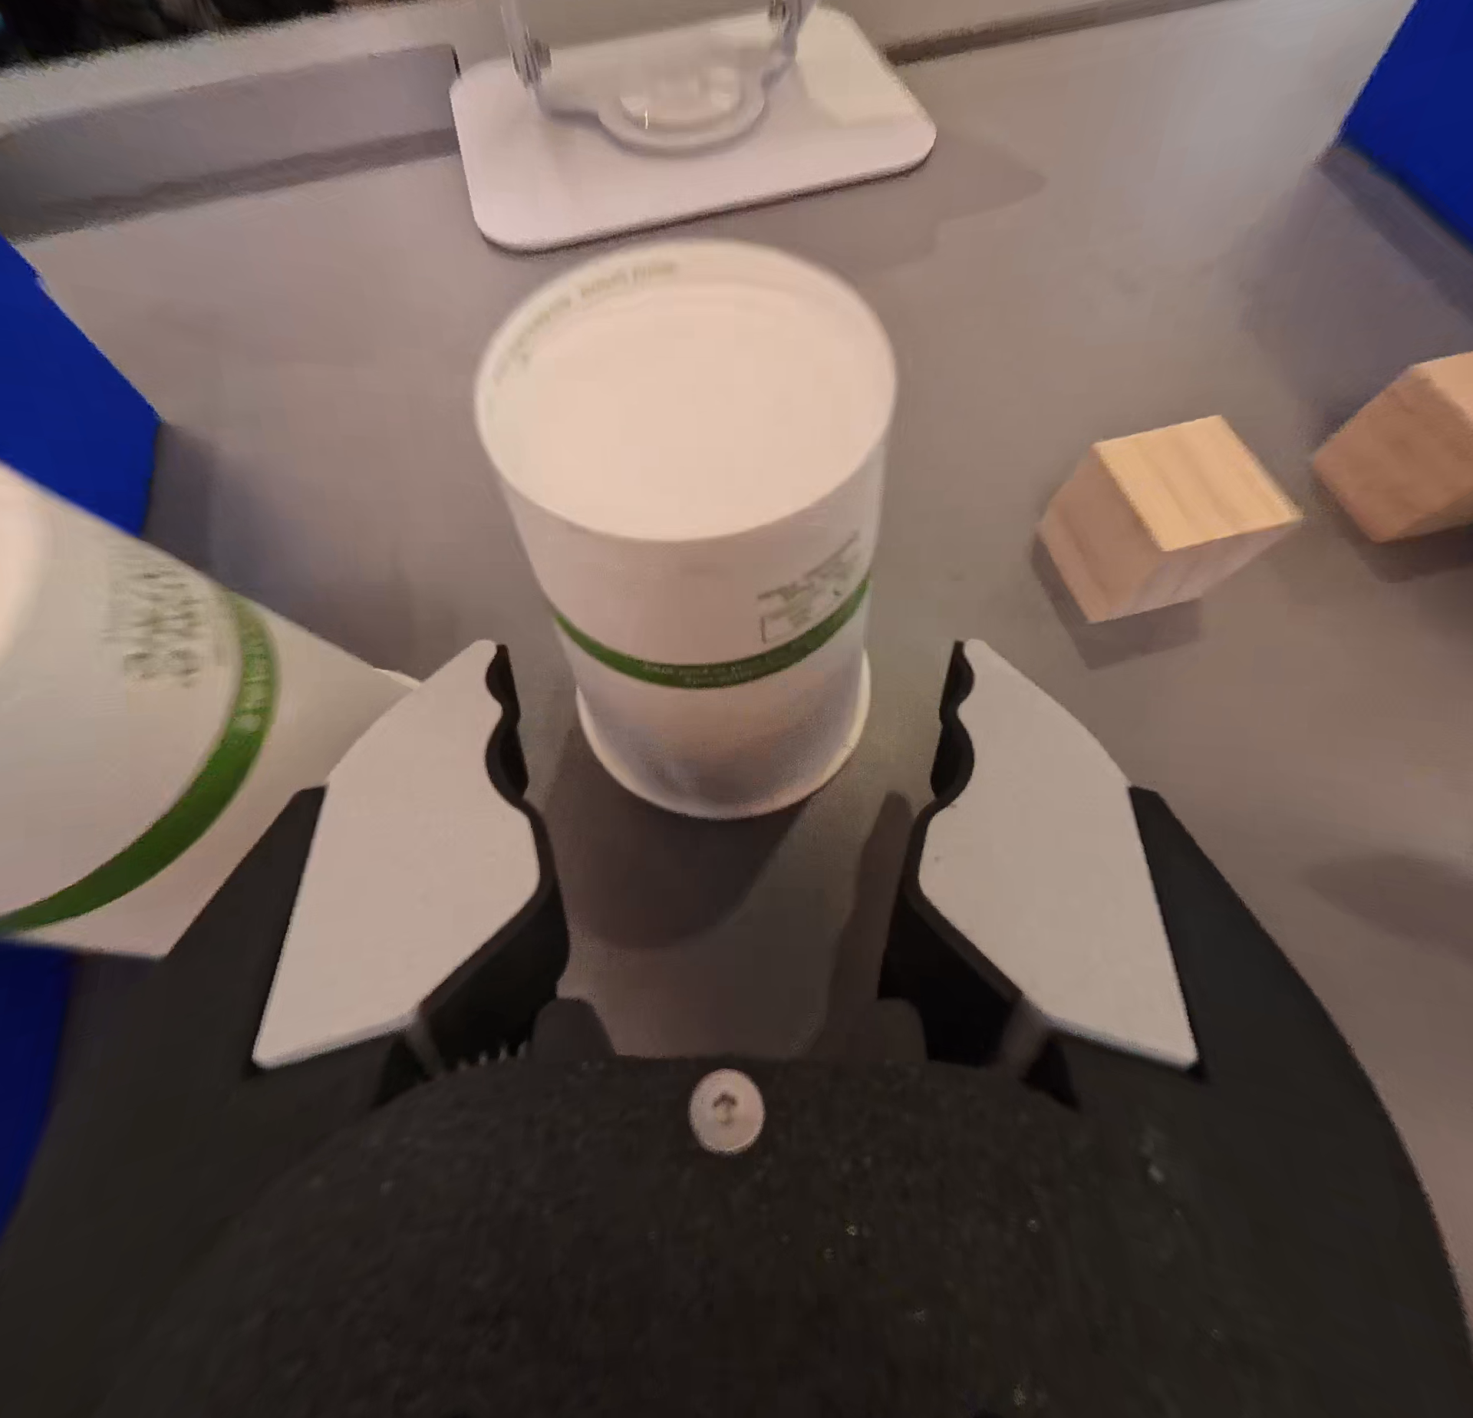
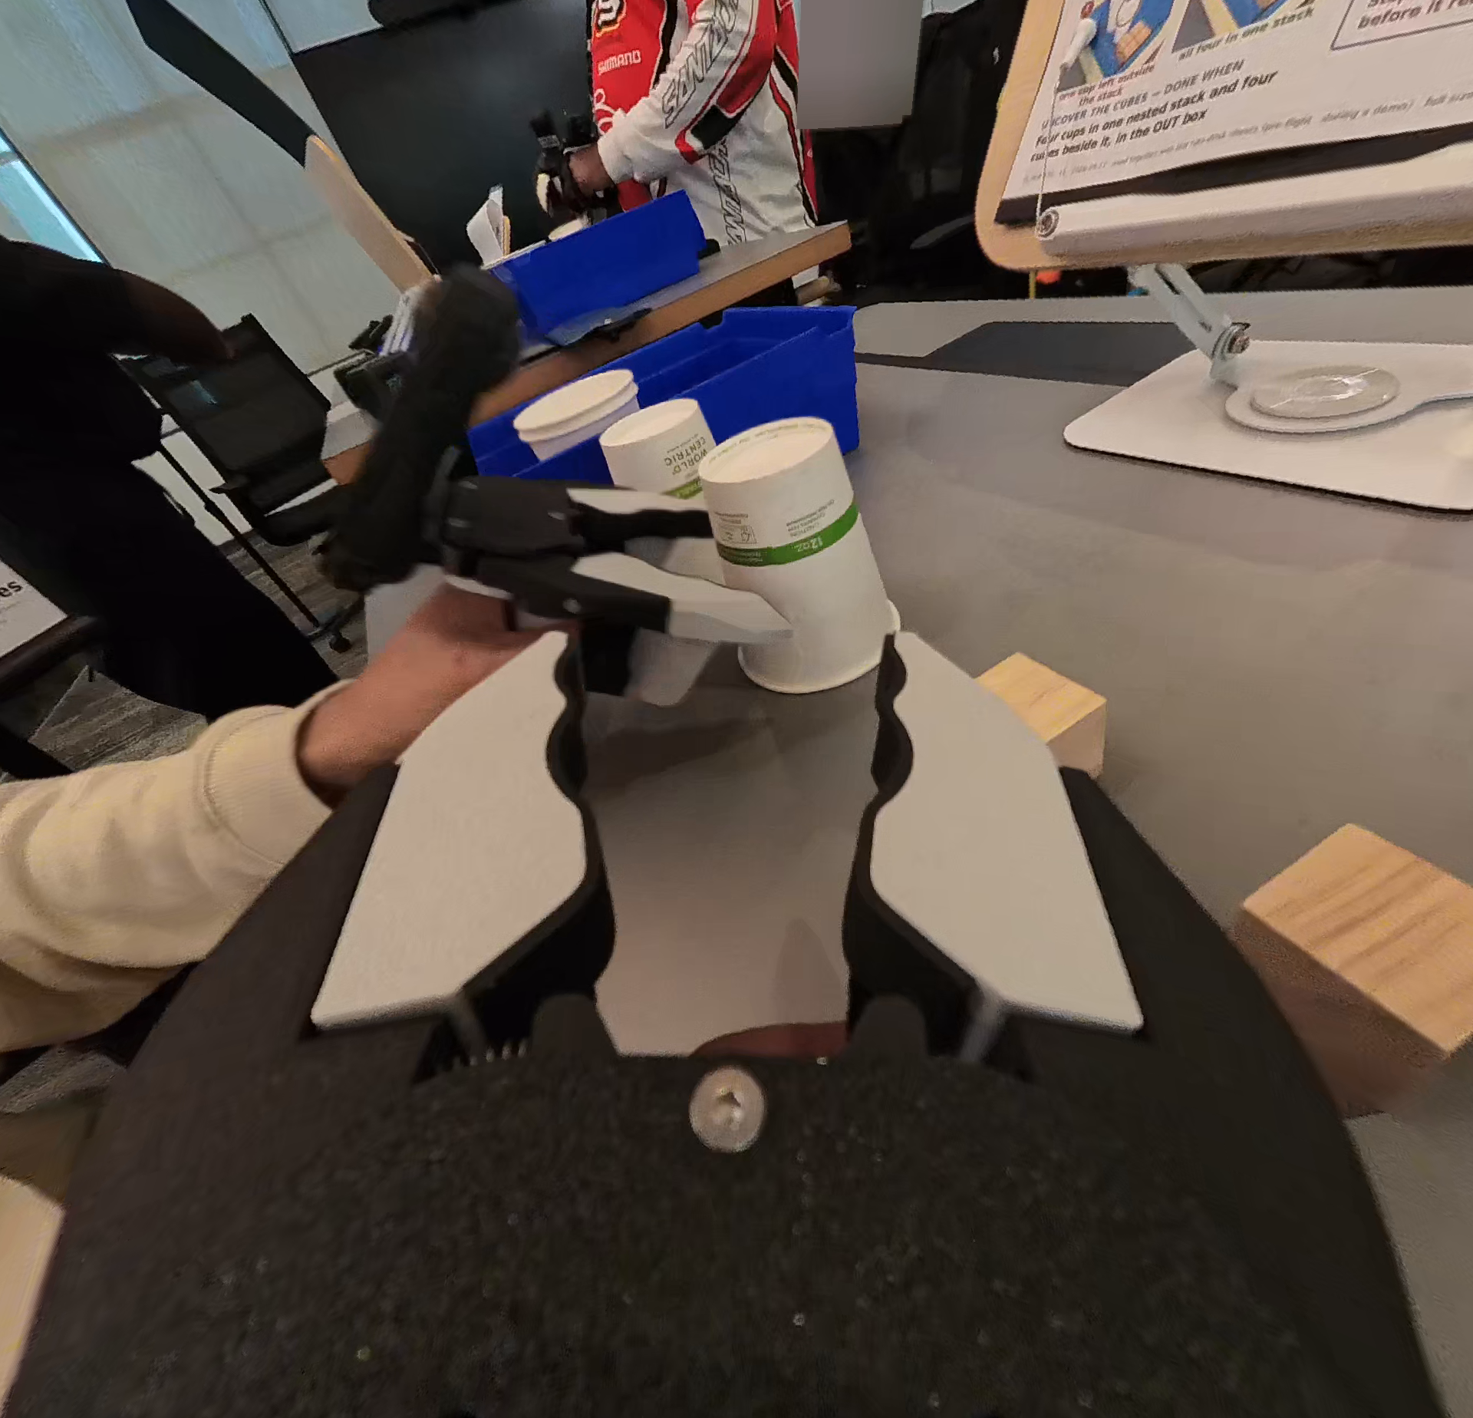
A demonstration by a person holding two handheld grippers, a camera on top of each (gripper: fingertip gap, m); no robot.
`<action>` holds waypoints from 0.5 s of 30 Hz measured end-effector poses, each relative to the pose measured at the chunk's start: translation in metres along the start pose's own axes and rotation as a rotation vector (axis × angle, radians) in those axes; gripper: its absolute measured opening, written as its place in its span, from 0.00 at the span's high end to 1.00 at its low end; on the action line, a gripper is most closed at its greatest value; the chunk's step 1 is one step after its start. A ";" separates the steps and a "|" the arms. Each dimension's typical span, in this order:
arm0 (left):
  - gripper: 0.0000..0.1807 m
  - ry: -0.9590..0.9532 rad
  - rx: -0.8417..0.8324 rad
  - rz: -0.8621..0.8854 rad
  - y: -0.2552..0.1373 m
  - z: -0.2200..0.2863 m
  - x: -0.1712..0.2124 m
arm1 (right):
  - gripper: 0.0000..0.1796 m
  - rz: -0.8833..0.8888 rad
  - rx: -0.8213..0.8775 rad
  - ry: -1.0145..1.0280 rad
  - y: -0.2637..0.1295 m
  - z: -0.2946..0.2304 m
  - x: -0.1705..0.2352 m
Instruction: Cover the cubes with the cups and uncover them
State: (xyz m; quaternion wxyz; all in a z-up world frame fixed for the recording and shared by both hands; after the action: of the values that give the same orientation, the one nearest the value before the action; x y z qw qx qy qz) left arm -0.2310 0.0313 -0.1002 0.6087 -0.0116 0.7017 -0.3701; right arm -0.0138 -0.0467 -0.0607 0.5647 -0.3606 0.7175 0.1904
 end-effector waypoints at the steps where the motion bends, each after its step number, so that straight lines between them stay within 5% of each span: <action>1: 0.44 0.015 0.003 0.026 -0.015 0.003 -0.003 | 0.61 0.006 0.005 -0.005 -0.001 -0.003 0.004; 5: 0.53 0.048 0.103 0.050 -0.084 0.013 -0.005 | 0.61 0.054 -0.002 -0.013 -0.006 -0.019 0.018; 8: 0.67 0.253 0.226 -0.164 -0.128 -0.003 -0.013 | 0.61 0.026 -0.049 -0.015 0.002 -0.028 0.023; 12: 0.68 0.482 0.136 -0.211 -0.169 -0.081 -0.049 | 0.61 -0.028 -0.079 -0.023 0.008 -0.029 0.033; 15: 0.76 0.579 0.050 -0.371 -0.160 -0.143 -0.056 | 0.61 -0.039 -0.095 -0.013 0.010 -0.029 0.032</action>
State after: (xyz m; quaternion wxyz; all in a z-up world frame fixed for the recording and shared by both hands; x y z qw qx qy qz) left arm -0.4096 0.0137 0.0305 0.3066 -0.0186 0.8220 -0.4796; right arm -0.0439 -0.0691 -0.0841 0.5552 -0.3997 0.6968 0.2155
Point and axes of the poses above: each gripper's, where its closed fingertips meet, y out along the fingers, x out of its underside, z = x × y across the jaws, the point moved 9 cm from there along -y, back along the fingers, and after that the axes turned 6 degrees about x, right-handed, at the moved point
